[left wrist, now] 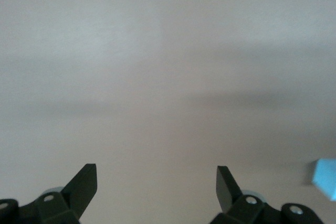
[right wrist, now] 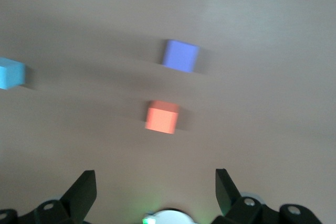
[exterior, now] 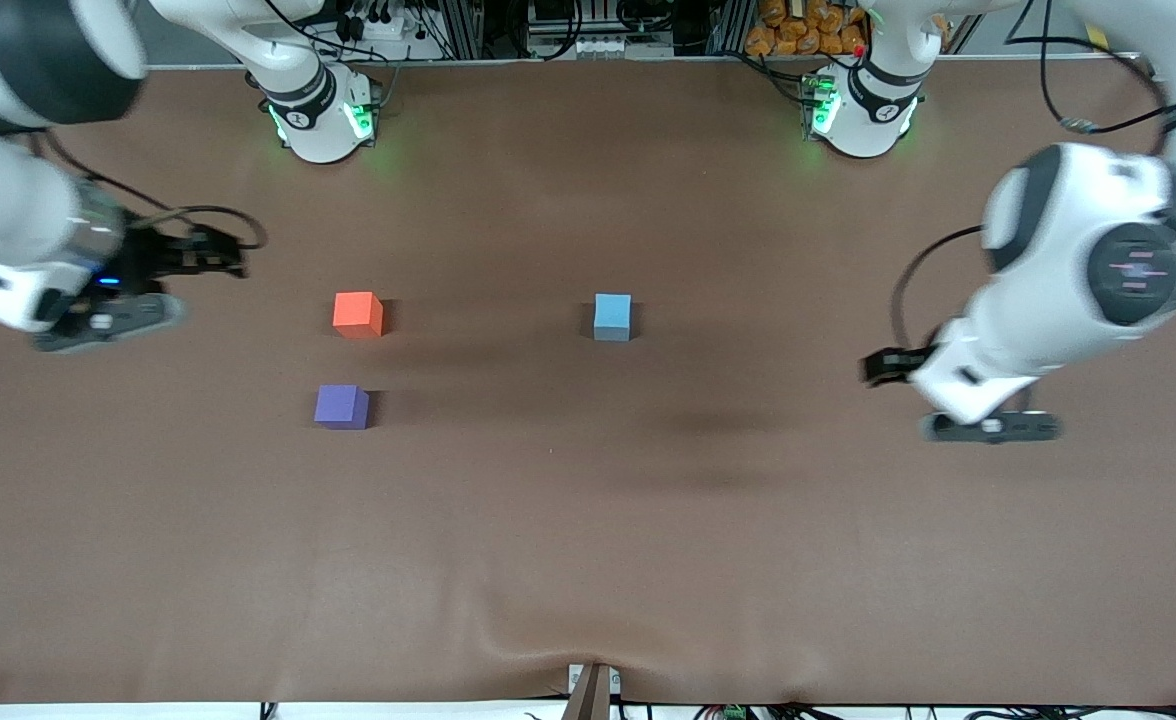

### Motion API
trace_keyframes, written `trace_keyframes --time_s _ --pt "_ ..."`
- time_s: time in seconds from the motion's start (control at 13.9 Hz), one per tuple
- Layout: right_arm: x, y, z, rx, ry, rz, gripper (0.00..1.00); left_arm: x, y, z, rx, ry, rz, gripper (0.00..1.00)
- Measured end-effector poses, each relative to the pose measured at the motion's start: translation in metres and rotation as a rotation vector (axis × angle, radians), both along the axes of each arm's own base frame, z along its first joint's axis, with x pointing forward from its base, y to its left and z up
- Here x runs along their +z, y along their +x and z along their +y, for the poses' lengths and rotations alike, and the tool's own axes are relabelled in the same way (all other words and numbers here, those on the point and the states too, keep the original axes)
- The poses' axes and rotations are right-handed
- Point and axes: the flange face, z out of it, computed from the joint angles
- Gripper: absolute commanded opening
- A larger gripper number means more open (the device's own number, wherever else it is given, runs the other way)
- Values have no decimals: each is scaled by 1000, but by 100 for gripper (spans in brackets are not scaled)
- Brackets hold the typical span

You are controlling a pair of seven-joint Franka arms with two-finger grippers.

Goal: Place blue block between orange and purple blocks
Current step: 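Reach the right gripper to the light-blue cube while the left gripper withdraws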

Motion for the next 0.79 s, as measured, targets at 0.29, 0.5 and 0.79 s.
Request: trace_keyframes --time_s 0.29,0.5,0.79 --pt "-54 1 118 -101 -5 -16 100 12 -28 21 -20 32 32 100" --pt "-113 -14 215 -127 -6 -52 100 47 -45 59 -22 67 16 100" --pt "-198 -27 287 -168 40 -66 100 102 -63 68 -5 41 -31 100"
